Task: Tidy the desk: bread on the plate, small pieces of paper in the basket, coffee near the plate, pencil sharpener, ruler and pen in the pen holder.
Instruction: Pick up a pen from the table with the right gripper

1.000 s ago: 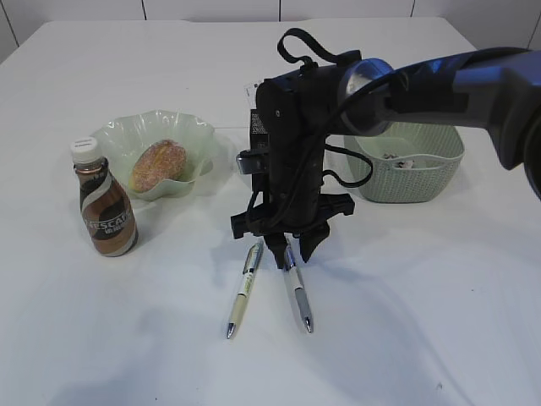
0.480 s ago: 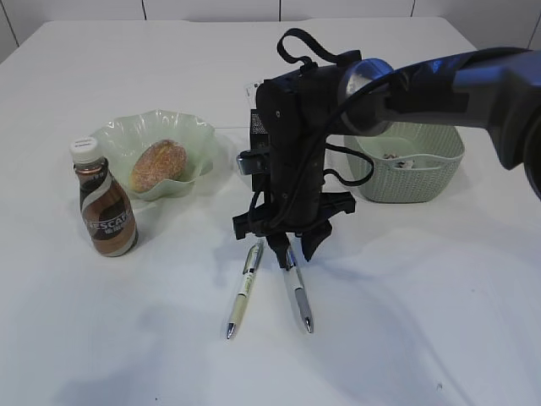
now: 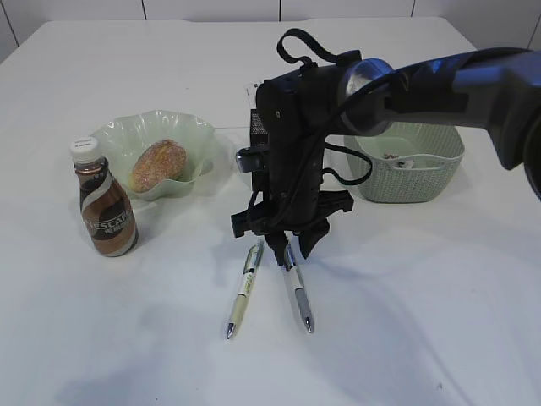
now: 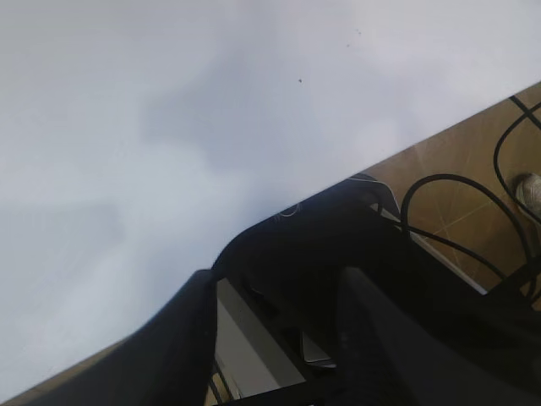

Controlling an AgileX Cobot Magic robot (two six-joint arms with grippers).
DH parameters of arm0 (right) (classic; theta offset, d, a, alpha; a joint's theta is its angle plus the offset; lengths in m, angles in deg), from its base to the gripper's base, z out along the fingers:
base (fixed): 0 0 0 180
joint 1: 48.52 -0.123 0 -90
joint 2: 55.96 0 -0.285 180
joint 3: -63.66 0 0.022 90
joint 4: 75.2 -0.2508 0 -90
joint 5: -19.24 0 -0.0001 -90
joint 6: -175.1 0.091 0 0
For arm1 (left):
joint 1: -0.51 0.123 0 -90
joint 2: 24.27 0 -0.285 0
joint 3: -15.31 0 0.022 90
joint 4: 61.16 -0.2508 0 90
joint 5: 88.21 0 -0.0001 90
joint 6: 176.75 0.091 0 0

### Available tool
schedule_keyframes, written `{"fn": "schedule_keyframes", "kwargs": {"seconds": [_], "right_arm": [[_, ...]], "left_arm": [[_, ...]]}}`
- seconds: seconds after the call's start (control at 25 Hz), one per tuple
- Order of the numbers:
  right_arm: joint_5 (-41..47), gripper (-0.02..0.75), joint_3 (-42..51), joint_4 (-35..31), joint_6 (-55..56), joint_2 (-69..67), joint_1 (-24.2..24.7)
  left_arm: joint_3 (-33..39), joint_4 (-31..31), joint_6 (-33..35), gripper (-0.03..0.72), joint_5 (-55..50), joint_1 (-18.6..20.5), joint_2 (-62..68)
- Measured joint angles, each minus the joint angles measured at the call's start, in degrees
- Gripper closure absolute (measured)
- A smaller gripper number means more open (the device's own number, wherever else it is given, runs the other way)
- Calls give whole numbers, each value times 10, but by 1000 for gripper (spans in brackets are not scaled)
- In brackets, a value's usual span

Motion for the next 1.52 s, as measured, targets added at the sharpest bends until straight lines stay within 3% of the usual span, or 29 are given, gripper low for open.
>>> {"fn": "schedule_keyframes", "kwargs": {"seconds": [0.72, 1.32, 1.52], "right_arm": [[16, 421, -67, -17, -2, -36, -1], [43, 421, -67, -1, -2, -40, -1], [49, 463, -67, 0, -2, -40, -1]], "left_arm": [[0, 0, 0, 360, -3, 0, 0], [0, 0, 0, 360, -9, 0, 0], [0, 0, 0, 360, -9, 0, 0]]}}
